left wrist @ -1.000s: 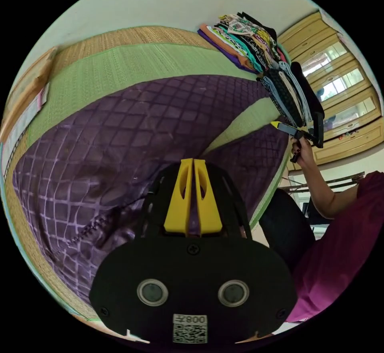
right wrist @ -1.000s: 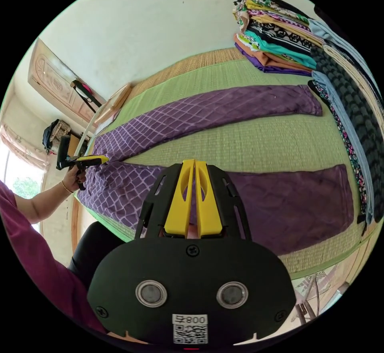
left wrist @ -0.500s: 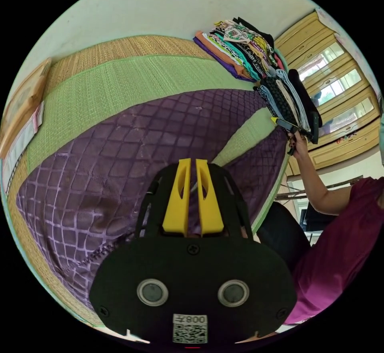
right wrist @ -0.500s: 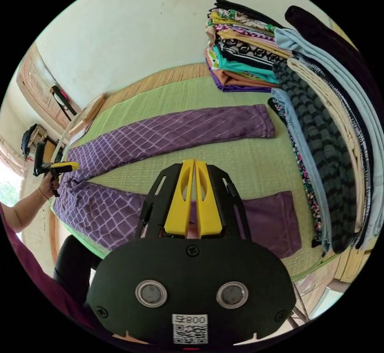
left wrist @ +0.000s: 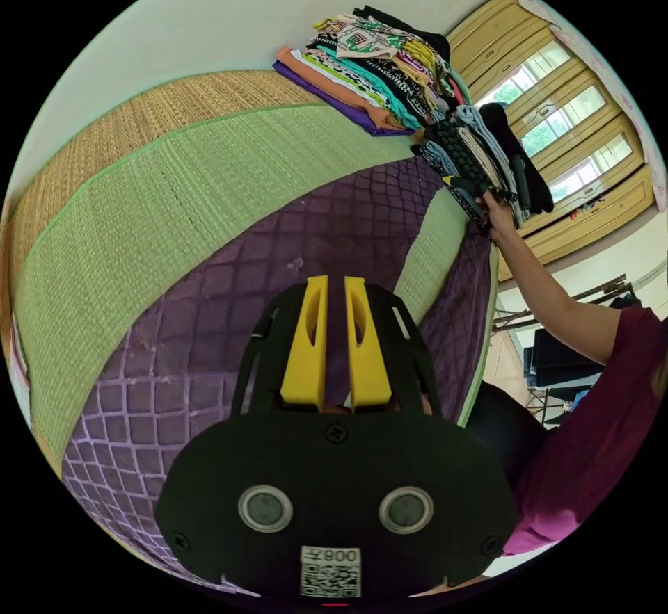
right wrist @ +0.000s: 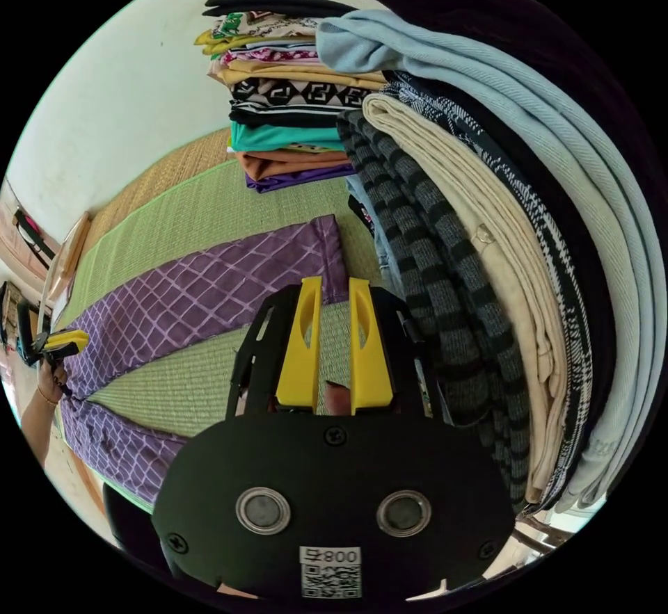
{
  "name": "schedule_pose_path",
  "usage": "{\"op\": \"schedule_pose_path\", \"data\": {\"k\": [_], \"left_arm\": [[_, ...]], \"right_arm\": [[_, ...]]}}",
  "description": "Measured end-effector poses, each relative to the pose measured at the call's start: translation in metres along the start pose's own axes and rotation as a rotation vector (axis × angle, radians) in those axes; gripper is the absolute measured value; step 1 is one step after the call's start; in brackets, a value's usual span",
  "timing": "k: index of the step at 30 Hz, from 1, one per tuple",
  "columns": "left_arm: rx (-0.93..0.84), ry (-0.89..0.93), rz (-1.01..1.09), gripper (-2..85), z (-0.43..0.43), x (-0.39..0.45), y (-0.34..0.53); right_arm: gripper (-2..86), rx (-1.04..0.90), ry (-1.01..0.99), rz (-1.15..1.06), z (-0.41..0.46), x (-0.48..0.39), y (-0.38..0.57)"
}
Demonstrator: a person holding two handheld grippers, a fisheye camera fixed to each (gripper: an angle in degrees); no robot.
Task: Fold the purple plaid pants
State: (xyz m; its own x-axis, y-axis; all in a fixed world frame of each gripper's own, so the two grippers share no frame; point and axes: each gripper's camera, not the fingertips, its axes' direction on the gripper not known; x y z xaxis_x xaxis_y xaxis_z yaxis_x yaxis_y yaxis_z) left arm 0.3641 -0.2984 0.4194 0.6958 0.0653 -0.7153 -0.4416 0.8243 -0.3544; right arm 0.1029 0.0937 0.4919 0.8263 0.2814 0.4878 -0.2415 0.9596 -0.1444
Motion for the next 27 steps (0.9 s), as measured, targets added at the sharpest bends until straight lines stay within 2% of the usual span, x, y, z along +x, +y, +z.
{"op": "schedule_pose_path", "data": {"k": [6,14,22,23,27], "left_arm": [[0.016,0.026,0.076,5.4,0.064,0.023,-0.06],[0.02,0.108,0.187,7.0,0.176,0.087,-0.201],[-0.114,-0.05,0.293,6.4,0.281,0.16,-0.275],[-0.079,-0.092,0.32,5.2,0.284,0.169,-0.275],[-0.044,-0.078,0.353,2.2,0.285,0.188,-0.272]], "right_arm": [[6.5,0.007,-0.022,0.017,0.006,0.008,0.003],[6.0,0.006,-0.026,-0.015,0.002,0.014,0.002],[4.3,0.002,-0.01,-0.068,-0.007,0.014,0.001],[4.0,0.001,-0.011,-0.076,-0.009,0.014,0.001],[3.5,0.055,0.008,-0.103,-0.042,0.014,0.001]]}}
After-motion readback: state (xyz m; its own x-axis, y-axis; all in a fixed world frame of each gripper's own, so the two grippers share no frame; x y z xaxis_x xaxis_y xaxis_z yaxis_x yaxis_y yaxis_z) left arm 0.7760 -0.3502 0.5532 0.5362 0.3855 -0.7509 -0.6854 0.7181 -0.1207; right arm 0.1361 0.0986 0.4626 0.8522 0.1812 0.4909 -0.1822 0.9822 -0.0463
